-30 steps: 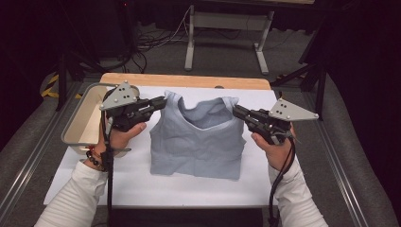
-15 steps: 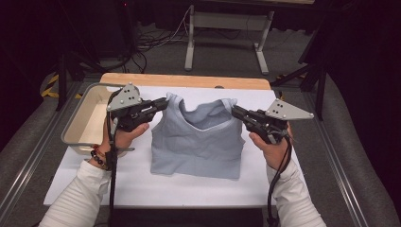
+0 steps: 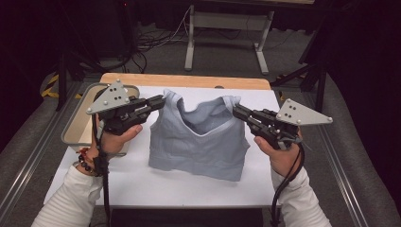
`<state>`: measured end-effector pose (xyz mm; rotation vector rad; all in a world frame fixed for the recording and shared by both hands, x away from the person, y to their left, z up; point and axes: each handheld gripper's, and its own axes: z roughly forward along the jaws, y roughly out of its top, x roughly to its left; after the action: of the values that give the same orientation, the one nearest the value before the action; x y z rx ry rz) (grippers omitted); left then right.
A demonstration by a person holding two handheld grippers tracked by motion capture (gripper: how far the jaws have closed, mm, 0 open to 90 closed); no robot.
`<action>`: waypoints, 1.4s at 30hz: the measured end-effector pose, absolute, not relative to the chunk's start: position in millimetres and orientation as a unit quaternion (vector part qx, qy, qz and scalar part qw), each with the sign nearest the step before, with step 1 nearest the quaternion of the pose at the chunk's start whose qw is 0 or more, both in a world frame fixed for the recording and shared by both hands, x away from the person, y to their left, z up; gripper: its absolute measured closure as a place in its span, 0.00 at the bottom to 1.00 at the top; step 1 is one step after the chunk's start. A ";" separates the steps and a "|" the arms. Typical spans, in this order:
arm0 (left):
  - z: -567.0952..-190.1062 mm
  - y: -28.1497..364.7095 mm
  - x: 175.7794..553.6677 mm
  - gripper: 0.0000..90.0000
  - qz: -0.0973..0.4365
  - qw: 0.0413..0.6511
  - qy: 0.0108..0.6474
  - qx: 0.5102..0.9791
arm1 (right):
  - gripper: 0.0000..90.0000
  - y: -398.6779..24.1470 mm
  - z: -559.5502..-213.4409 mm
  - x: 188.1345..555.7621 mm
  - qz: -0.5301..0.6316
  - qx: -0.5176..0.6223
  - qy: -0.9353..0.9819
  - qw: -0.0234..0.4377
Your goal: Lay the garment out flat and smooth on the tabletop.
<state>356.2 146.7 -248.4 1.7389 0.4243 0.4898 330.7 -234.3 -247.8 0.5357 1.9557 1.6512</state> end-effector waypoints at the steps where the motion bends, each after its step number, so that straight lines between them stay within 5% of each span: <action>1: -243.9 146.1 350.5 0.95 0.208 0.601 0.183 0.750 | 0.96 -231.4 -241.9 322.7 0.610 0.189 0.722 0.265; 11: -244.8 140.2 355.8 0.95 0.194 0.597 0.189 0.755 | 0.96 -227.2 -241.0 321.0 0.613 0.190 0.722 0.257; 21: -291.6 125.1 415.3 0.94 0.185 0.546 0.246 0.779 | 0.96 -229.0 -291.2 381.6 0.581 0.252 0.739 0.230; 36: -343.3 92.9 497.2 0.92 0.204 0.497 0.340 0.772 | 0.96 -239.5 -338.3 473.3 0.491 0.358 0.748 0.267; 39: -353.3 88.3 511.8 0.80 0.203 0.491 0.367 0.764 | 0.93 -238.1 -346.6 486.1 0.480 0.380 0.744 0.268; 42: -361.6 83.9 517.9 0.61 0.204 0.478 0.384 0.763 | 0.72 -238.2 -356.7 497.1 0.466 0.411 0.737 0.267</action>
<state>517.9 83.9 -361.6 1.8636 0.9387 0.4980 497.1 -238.2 -356.7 1.1101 1.9877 1.2562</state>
